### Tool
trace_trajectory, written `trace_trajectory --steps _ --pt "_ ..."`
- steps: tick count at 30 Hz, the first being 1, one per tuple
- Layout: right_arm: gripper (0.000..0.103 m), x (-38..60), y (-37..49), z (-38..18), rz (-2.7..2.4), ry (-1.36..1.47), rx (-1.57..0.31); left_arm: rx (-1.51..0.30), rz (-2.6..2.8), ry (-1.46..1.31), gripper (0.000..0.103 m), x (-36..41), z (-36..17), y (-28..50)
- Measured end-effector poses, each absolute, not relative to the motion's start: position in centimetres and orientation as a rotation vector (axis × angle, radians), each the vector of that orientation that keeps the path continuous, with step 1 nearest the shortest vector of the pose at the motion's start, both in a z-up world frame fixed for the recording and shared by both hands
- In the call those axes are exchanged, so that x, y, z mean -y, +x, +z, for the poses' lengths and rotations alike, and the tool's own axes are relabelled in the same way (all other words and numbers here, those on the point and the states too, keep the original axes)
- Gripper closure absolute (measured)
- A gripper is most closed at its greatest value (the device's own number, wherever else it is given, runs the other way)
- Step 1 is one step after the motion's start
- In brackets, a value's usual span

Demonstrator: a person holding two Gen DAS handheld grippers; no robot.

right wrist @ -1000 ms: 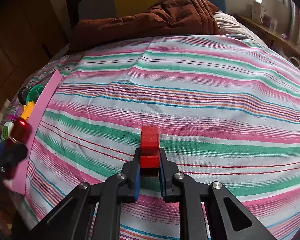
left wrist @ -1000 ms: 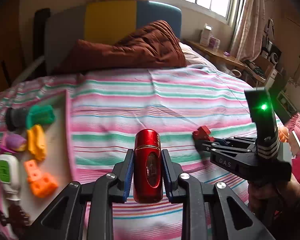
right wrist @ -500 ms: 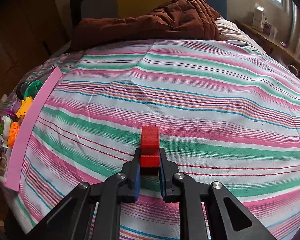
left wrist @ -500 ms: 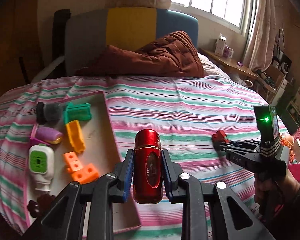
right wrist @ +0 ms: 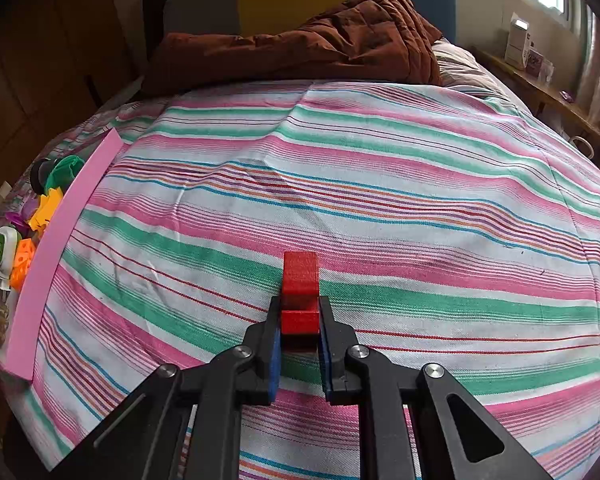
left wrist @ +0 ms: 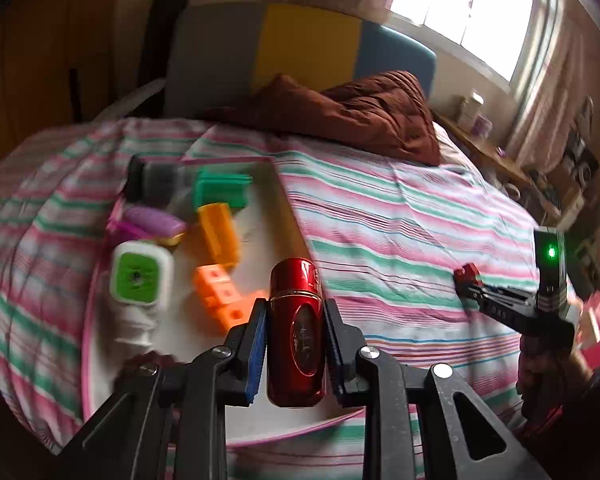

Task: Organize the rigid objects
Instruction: 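Lower the red flashlight into the tray and open the left tool while the right tool holds the red block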

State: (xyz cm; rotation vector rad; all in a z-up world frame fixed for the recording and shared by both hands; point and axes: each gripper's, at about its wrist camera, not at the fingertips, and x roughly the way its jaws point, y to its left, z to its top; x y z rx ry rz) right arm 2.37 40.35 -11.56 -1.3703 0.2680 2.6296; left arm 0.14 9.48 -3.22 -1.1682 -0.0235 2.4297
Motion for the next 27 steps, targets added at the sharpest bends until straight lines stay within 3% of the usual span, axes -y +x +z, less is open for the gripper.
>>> trace_trajectory --steps 11,27 --pt "0.088 -40.4 2.1 -11.5 2.62 -1.386 -0.255 0.319 2.362 -1.264 0.077 -6.6 -2.6 -5.8" --pt "0.088 -40.3 1.7 -11.4 2.613 -1.394 -0.261 0.265 2.348 -1.41 0.077 -10.7 -6.7 -11.3"
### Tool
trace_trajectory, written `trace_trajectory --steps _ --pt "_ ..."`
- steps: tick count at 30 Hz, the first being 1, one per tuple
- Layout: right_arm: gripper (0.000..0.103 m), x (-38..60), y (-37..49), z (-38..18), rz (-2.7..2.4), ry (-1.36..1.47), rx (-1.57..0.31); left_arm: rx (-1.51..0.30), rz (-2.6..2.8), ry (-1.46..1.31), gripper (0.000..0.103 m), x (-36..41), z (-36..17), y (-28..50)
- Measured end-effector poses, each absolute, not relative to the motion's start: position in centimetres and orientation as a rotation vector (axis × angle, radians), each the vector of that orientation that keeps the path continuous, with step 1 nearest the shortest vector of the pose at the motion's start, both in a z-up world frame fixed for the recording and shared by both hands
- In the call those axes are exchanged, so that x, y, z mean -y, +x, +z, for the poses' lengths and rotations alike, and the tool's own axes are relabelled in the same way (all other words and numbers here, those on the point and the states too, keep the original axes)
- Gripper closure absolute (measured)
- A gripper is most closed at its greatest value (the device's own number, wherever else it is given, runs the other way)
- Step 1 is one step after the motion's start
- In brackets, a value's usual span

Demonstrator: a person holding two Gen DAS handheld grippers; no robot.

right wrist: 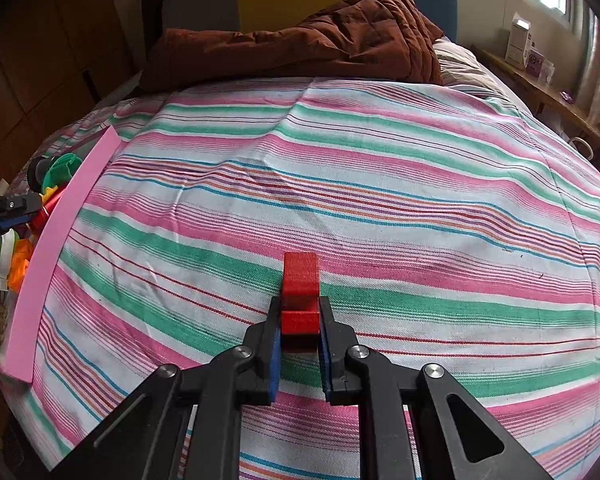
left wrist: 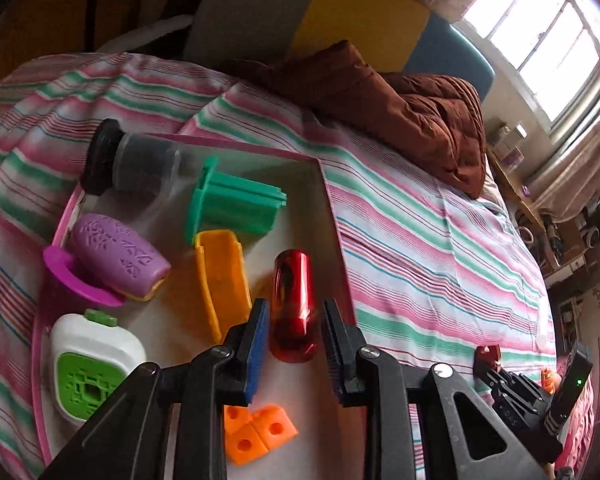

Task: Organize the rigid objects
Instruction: 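Lower the red flashlight into the tray and open the left tool while the right tool holds the red block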

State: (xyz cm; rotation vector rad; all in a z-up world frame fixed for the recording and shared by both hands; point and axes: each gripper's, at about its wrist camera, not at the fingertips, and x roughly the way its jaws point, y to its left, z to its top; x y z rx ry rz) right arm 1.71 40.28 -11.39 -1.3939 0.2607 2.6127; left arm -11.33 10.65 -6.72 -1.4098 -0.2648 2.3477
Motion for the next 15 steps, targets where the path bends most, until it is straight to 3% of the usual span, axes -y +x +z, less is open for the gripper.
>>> trace_trajectory --steps 7,15 --pt "0.088 -40.3 1.7 -11.4 2.611 -1.392 -0.256 0.272 2.401 -1.371 0.076 -9.0 -5.0 -10.5" --pt "0.088 -39.9 1.8 -11.2 2.593 -1.381 -0.218 0.139 2.556 -1.263 0.075 -6.7 -2.7 -6.0"
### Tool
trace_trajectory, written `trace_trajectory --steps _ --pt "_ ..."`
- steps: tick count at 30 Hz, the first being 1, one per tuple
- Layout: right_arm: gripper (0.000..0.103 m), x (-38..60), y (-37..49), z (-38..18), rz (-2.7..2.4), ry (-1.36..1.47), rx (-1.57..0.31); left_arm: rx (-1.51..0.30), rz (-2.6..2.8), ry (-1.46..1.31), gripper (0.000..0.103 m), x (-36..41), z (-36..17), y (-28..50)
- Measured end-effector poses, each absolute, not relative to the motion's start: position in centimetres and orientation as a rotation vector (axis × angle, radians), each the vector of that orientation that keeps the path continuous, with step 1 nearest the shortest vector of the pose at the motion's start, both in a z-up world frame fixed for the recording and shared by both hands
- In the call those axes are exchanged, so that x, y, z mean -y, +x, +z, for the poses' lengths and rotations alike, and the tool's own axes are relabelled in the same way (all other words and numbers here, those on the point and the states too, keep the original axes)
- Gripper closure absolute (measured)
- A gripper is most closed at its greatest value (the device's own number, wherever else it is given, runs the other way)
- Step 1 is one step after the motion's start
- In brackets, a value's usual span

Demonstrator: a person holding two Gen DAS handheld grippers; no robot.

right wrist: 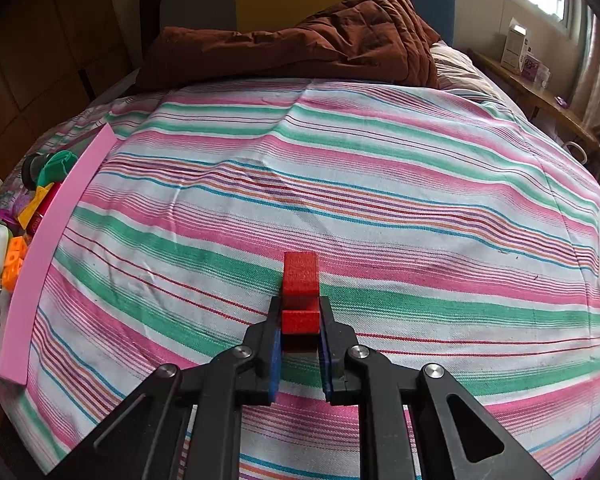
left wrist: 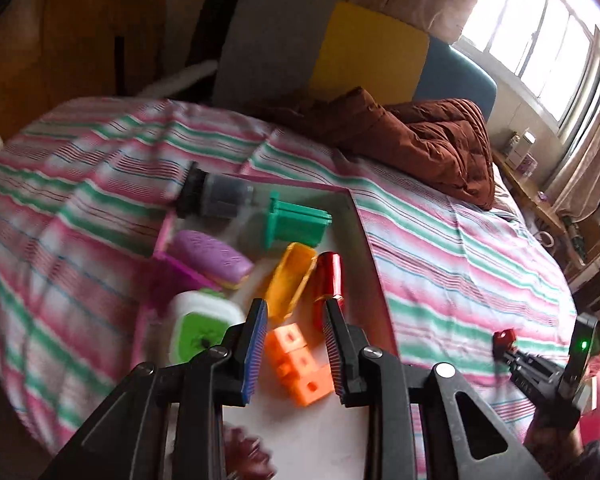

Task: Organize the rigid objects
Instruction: 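Lower the red flashlight into the tray and open the left tool while the right tool holds the red block, then carry the red block into the tray and open the right tool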

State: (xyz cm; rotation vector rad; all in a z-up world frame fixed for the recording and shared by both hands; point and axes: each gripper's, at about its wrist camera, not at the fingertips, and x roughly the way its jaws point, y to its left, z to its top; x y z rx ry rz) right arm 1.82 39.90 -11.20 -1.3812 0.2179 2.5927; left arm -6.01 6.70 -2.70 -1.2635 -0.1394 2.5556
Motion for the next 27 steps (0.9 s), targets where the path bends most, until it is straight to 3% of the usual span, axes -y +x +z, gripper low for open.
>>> trace_trajectory --steps 13,27 --pt "0.088 -38.3 1.6 -9.8 2.548 -1.387 -0.285 0.014 2.765 -1.108 0.07 -2.1 0.0 -1.6" --pt "0.088 -22.9 2.0 -4.3 2.985 -1.355 -0.28 0.009 2.884 -1.149 0.063 1.4 -0.7 -0.7"
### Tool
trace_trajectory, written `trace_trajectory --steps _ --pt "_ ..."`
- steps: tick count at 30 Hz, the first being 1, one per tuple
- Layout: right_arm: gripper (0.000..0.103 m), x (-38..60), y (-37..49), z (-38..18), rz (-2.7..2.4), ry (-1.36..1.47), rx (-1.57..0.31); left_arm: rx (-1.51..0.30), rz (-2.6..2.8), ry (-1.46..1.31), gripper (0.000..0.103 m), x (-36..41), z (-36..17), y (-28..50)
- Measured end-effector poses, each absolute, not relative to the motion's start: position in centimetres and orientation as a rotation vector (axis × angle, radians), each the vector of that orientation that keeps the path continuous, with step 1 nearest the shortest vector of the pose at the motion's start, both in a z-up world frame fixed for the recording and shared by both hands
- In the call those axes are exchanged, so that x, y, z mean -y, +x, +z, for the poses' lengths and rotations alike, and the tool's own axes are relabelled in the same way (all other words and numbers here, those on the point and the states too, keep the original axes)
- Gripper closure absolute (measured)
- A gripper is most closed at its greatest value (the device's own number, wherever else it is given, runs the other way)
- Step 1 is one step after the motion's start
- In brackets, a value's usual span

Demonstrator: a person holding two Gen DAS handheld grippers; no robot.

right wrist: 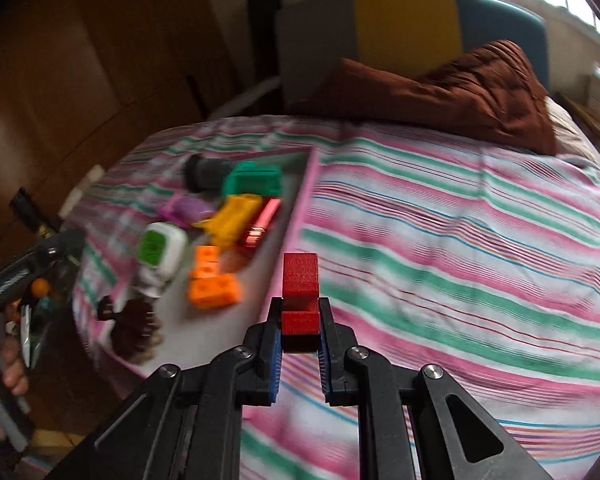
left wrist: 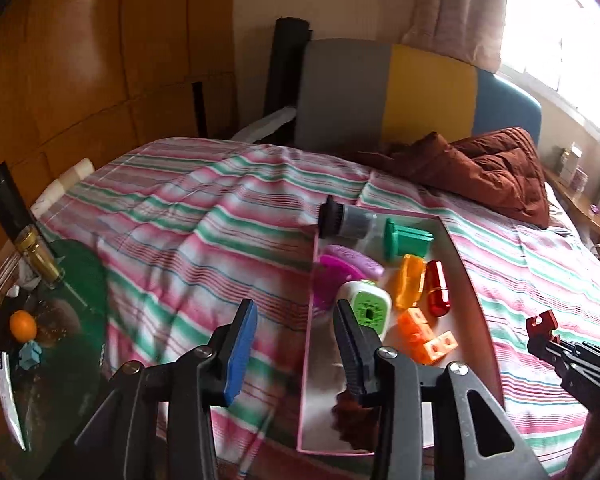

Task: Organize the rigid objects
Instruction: 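Carry the red block into the tray and open the right tool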

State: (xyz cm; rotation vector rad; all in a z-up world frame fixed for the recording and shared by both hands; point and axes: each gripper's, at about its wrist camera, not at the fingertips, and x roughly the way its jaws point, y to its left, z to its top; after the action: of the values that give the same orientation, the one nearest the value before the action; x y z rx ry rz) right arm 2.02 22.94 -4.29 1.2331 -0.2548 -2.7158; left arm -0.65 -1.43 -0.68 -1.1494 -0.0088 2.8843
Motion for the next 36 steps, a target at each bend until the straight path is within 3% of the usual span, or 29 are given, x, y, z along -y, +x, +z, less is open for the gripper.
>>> trace_trajectory --steps 10,16,22,24,29,36 --pt "0.088 -16.9 0.4 -6.0 -2.574 1.276 0.113 0.038 2.921 -1.186 0.061 3.3 -1.4 -0.2" --pt "0.086 -16.0 -0.6 -7.6 -2.553 1.327 0.085 -0.043 3.044 -1.188 0.054 4.3 -1.4 0.4" --pt "0.086 -15.8 -0.8 -7.9 -2.567 1.332 0.119 -0.057 3.035 -1.242 0.054 4.8 -2.0 1.0" --pt "0.083 -15.8 -0.4 -7.4 -2.593 1.307 0.126 -0.042 3.02 -1.255 0.054 4.8 -2.2 1.2" --pt "0.059 -15.9 0.8 -5.6 -2.721 1.228 0.155 -0.017 2.985 -1.217 0.054 4.0 -1.8 1.7" --pt "0.054 -15.8 2.5 -4.2 -2.864 1.169 0.119 0.045 2.887 -1.211 0.054 2.7 -2.0 2.0"
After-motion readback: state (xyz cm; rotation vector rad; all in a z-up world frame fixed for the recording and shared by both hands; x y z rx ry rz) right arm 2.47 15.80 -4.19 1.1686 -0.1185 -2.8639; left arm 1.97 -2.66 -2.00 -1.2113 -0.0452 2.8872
